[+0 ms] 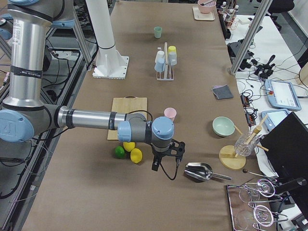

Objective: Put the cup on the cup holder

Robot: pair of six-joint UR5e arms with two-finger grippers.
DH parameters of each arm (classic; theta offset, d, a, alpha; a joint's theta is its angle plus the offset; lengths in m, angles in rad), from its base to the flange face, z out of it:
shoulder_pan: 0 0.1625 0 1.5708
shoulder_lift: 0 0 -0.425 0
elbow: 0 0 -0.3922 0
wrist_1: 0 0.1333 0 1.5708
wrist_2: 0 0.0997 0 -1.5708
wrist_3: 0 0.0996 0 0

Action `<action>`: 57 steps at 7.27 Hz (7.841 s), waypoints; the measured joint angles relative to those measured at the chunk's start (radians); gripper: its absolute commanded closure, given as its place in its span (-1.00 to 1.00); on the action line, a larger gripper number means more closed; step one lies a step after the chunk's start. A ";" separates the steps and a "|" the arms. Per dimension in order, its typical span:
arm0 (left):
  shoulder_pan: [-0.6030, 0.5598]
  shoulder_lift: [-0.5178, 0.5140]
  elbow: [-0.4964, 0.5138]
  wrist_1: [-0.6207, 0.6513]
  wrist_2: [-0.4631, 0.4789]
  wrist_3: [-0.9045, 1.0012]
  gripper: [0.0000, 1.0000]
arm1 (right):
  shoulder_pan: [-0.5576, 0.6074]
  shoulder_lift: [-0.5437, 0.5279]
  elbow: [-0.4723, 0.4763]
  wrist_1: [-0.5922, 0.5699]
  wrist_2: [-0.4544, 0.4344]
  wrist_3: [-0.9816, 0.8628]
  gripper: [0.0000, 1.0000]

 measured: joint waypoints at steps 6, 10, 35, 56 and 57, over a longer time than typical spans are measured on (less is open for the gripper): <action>-0.002 0.006 0.015 0.000 0.013 -0.005 -0.95 | -0.100 0.107 -0.008 -0.064 0.020 0.055 -0.99; -0.004 -0.152 0.005 0.000 0.014 -0.010 -0.95 | -0.213 0.362 -0.145 -0.218 0.009 0.063 -0.99; 0.486 -0.776 0.297 1.187 -0.124 0.192 -0.95 | -0.523 0.755 -0.547 -0.663 0.121 -0.241 -0.97; 0.715 -0.720 0.376 1.135 -0.217 0.183 -0.70 | -0.415 0.713 -0.409 -0.582 0.844 -0.653 0.88; 0.720 -0.711 0.372 1.135 -0.221 0.183 -0.70 | -0.410 0.696 -0.402 -0.570 0.942 -0.663 0.88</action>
